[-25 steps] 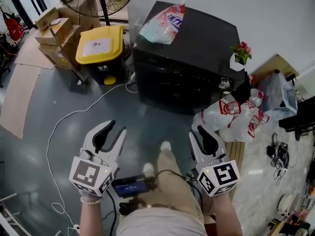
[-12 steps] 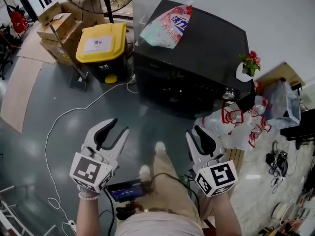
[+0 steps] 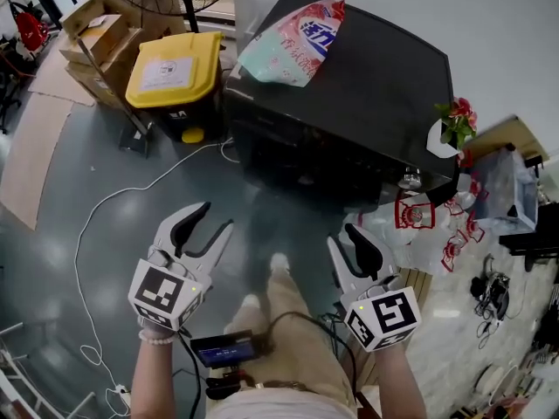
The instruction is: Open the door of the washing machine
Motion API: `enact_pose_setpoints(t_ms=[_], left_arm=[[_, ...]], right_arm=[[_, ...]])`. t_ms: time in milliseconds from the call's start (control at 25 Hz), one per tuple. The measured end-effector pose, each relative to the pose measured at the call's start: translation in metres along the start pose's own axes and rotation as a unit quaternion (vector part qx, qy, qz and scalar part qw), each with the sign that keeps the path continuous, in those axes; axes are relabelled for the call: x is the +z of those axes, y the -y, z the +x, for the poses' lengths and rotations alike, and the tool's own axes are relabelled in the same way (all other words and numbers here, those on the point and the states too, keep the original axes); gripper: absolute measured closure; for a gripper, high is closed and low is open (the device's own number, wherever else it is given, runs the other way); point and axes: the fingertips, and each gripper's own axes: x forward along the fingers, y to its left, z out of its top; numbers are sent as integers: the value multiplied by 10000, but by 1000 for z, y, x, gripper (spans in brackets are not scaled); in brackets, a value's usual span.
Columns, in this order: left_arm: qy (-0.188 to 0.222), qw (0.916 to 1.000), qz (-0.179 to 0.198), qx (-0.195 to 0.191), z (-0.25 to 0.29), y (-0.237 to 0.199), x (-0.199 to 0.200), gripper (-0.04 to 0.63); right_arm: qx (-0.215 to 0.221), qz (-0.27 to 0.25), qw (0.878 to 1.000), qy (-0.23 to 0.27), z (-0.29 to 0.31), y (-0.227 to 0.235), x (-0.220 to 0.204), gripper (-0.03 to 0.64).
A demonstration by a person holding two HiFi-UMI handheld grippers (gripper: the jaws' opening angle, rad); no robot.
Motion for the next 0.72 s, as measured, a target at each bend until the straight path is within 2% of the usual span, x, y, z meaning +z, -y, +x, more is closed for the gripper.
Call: enact_pose_setpoints(t_ms=[240,440,720], left_arm=[[-165,9998,117,-91,38,-9,-22,420],[-428,9979,433,-227,68,-15,-44,414],[-644,9962,515,-292,110,-31,-73,405]], right_arm=[[6,70,9999,-95,18,19,-15,496],[36,96,9999,-120,36,31,-26,496],[72,116,9997,-184,57,45,-42,497]])
